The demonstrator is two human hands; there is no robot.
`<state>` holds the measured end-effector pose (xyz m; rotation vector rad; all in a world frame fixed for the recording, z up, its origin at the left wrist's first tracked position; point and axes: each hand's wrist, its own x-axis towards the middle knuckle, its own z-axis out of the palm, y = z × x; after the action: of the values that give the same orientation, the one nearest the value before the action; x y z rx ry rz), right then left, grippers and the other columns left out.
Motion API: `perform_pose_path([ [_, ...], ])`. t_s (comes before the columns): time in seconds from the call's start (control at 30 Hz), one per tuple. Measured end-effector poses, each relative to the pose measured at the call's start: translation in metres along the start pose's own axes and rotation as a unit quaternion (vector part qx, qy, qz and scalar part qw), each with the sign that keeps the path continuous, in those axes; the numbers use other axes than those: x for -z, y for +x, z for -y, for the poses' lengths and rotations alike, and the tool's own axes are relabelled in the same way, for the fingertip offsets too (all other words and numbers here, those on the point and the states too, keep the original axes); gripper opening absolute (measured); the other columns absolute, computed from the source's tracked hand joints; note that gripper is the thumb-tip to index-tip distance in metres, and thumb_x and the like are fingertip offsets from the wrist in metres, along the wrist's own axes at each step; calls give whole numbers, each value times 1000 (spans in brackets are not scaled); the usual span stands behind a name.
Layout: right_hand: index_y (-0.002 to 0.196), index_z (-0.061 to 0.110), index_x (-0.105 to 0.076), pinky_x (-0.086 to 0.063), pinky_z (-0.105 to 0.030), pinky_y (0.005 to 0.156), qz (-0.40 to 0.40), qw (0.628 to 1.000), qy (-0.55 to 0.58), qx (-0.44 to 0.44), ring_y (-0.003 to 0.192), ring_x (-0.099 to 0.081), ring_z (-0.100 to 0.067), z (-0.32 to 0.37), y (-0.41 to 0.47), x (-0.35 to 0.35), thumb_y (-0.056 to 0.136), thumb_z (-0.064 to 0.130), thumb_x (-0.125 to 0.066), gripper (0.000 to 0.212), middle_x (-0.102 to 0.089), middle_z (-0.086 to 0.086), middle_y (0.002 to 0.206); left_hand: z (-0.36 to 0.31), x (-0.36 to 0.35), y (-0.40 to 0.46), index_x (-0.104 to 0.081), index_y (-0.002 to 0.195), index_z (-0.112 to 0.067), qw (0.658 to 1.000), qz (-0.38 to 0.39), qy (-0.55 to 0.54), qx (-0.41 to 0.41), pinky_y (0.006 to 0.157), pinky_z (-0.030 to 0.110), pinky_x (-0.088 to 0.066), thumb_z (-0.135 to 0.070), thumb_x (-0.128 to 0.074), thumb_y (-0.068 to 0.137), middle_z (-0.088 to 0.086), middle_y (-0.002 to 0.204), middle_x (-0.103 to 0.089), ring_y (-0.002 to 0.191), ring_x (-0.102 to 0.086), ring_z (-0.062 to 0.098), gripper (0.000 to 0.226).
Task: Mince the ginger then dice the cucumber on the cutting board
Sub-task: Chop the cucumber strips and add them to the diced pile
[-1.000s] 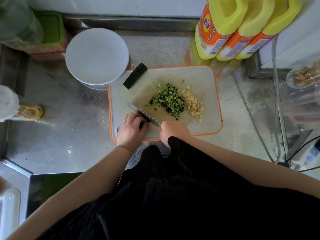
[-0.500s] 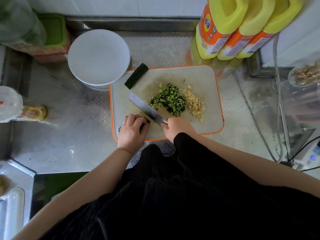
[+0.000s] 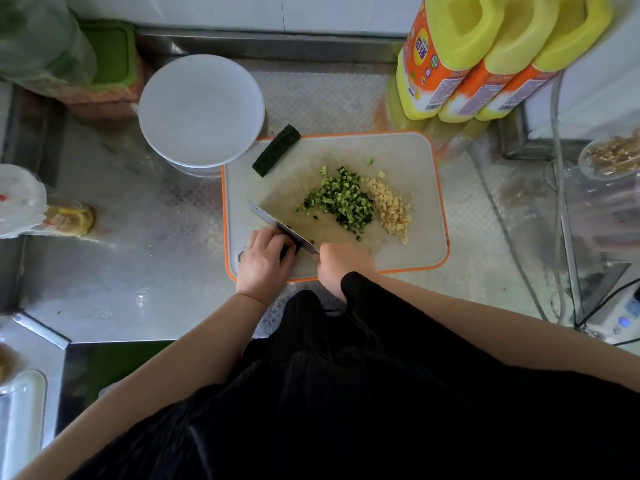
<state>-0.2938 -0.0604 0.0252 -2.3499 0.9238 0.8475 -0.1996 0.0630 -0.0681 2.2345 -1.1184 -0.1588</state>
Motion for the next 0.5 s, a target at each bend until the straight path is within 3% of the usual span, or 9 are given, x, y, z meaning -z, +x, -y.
perform_pose_path([
  [0.1,107,9,-55,-41,-33,69,-5,999,43,-11,90,-58,-31,-6,6,3,100,28,-42,24,-61,-10,97,2,0,0,-68,87,-7,1000,-1,6,-8,65,35,-48,-26,-55,88,8,96,-60,92,-49,23,23],
  [0.23,93,12,-56,-36,-30,65,-11,991,122,-47,79,-55,-26,-16,12,6,98,35,-45,26,-49,-2,73,3,-1,-1,-67,86,-8,1000,-2,7,-12,61,36,-51,-26,-55,89,7,96,-59,92,-51,24,21],
  [0.5,92,13,-48,-39,-32,67,-20,998,54,2,77,-50,-25,-11,-7,12,102,37,-35,29,-48,-4,80,4,5,-3,-66,88,-5,1000,7,7,-26,67,42,-51,-23,-54,90,10,95,-59,90,-52,29,22],
])
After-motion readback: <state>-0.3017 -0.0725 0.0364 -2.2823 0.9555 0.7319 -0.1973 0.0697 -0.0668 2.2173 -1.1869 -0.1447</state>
